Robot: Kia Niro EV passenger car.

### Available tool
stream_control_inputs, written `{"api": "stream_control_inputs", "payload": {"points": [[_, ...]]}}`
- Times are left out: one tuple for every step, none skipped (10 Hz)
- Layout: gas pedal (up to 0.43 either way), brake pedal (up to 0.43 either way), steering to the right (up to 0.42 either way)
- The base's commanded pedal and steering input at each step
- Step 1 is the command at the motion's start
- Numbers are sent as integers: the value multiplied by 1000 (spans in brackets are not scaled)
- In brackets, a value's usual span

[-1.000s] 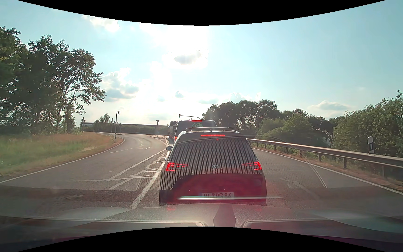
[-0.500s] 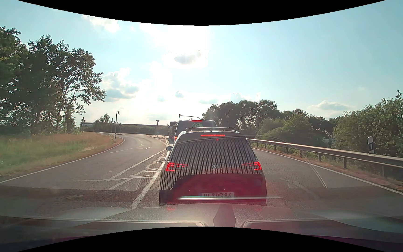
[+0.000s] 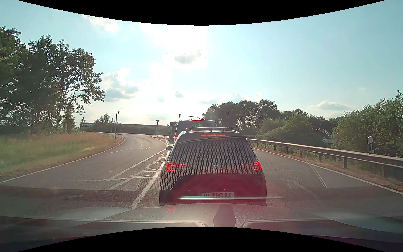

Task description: Follow the waypoints while adhering to traffic rules and regulations

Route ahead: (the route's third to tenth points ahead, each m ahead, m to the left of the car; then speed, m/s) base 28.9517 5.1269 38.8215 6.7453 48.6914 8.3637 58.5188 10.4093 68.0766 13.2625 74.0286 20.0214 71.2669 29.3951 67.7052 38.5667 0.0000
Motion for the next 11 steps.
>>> {"api": "stream_control_inputs", "payload": {"points": [[0,256,-42],[0,256,-42],[0,256,-42],[0,256,-42],[0,256,-42],[0,256,-42],[0,256,-42],[0,256,-42],[0,256,-42],[0,256,-42],[0,256,-42]]}}
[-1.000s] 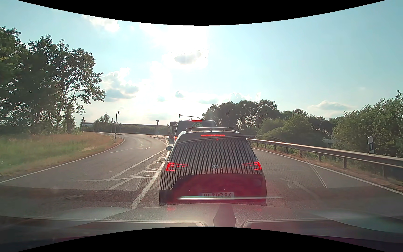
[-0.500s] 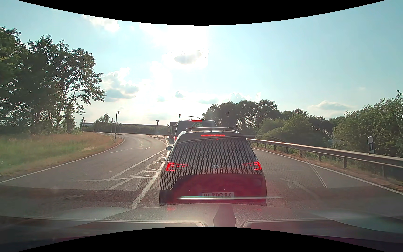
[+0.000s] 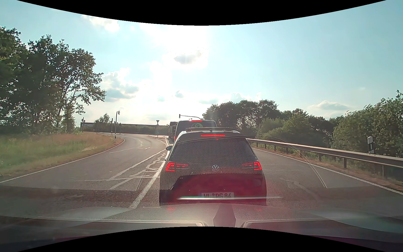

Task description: Follow the waypoints while adhering to traffic rules and regulations

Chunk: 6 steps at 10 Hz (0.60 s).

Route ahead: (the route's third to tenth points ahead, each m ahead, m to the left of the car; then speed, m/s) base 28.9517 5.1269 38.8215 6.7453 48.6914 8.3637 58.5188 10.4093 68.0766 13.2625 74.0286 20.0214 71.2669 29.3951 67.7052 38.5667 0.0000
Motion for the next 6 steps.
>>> {"api": "stream_control_inputs", "payload": {"points": [[0,256,-42],[0,256,-42],[0,256,-43],[0,256,-42],[0,256,-42],[0,256,-43]]}}
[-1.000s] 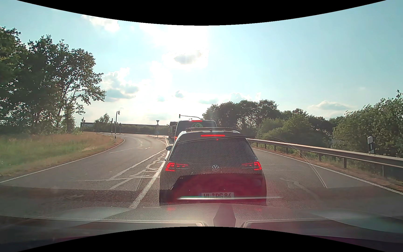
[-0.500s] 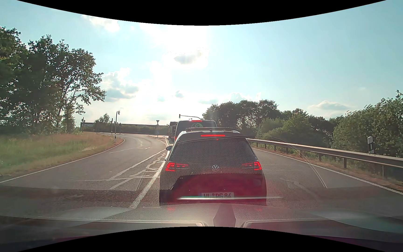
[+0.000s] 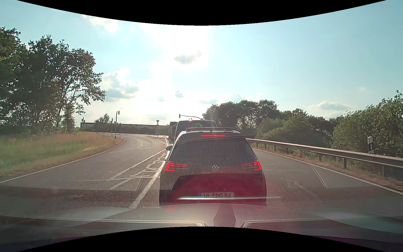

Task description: Follow the waypoints while adhering to traffic rules and regulations

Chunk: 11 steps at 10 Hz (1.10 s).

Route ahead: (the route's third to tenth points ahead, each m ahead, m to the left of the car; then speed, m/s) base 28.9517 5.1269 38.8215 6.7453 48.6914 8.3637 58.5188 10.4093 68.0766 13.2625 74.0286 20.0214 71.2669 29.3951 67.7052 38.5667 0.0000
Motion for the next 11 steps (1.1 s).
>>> {"api": "stream_control_inputs", "payload": {"points": [[0,256,-43],[0,256,-42],[0,256,-42],[0,256,-42],[0,256,-42],[0,262,-42],[0,256,-42],[0,256,-43],[0,256,-42],[0,256,-42],[0,256,-42]]}}
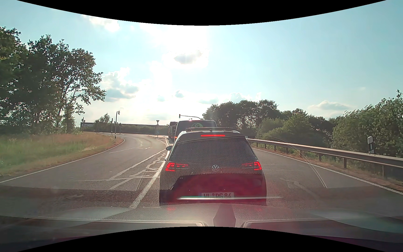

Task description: Follow the waypoints while adhering to traffic rules and regulations

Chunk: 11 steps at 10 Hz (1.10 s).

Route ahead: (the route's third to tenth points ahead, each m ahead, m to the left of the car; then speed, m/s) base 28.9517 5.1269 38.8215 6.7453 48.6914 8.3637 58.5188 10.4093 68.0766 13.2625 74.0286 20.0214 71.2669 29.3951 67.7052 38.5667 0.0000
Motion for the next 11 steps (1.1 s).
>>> {"api": "stream_control_inputs", "payload": {"points": [[0,256,-43],[0,256,-43],[0,256,-42],[0,256,-42],[0,256,-42],[0,256,-42],[0,256,-42],[0,256,-43],[0,256,-42],[0,256,-42],[0,256,-42]]}}
